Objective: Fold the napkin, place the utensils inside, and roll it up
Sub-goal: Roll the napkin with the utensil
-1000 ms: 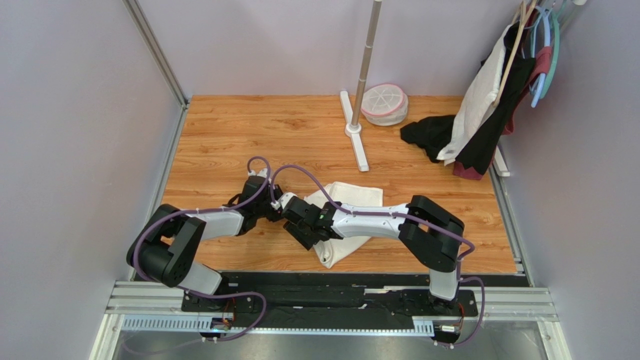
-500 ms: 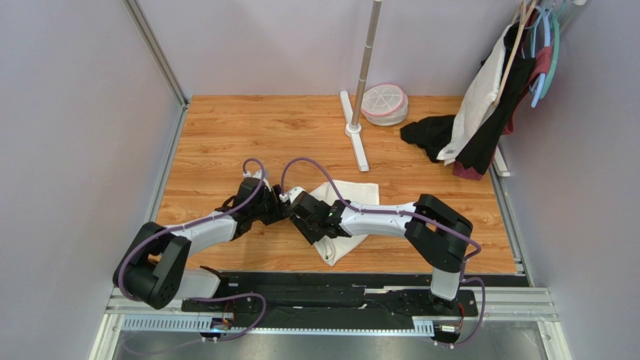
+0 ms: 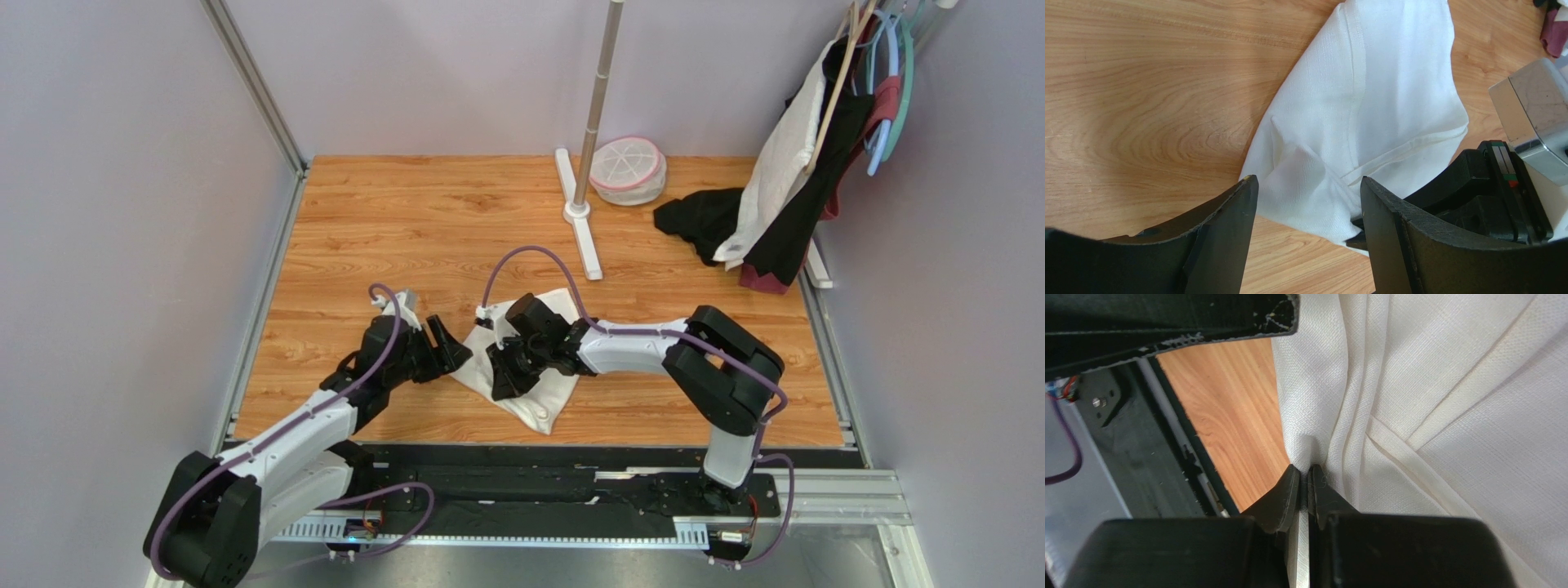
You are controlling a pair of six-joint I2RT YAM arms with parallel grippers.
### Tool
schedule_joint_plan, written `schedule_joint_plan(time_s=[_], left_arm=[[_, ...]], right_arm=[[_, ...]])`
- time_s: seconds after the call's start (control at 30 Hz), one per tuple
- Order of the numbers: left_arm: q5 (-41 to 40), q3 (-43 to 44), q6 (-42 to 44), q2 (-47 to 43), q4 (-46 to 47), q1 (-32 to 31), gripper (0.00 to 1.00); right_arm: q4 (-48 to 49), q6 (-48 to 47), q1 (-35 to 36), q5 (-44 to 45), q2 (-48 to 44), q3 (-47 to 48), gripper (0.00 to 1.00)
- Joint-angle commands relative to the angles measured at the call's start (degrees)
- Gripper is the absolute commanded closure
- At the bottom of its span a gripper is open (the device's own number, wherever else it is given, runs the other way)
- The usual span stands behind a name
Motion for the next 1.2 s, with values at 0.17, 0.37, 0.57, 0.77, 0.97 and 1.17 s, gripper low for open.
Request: schedule_joint_plan(time_s=[0.17,0.37,0.57,0.77,0.97,1.17], left_arm=[[0.02,-0.04,2.78,2.88,0.69,-0.30,0.29],[-2.43,2.25,4.53,4.56,-3.37,-0.30,0.29],[0.98,1.81,3.22,8.50,1.55,-0.30,0.32],[2.74,2.43,1.72,14.04,4.98,-0.30,0.52],[3.89,2.87,1.11,16.86,5.78,-0.30,0.85],[4.15,6.37,3.04,18.35,0.60,-0.30,1.00]], right_arm=[[-3.88,-2.13,-5.50,-15.62,6.67,-1.21,1.00],[-4.41,-3.18,-7.52,-18.26,9.04,-0.24,1.00],[-4.94,-4.32,-8.22,-19.84,10.10,0.46,1.00],[-5.20,-5.38,-9.37,-21.16,11.42,0.81,1.00],[-6.34,-6.17,-9.89,-20.54,9.58,0.99,0.99],[-11.96,-7.40,-9.89,-17.30,0.81,3.45,0.62]])
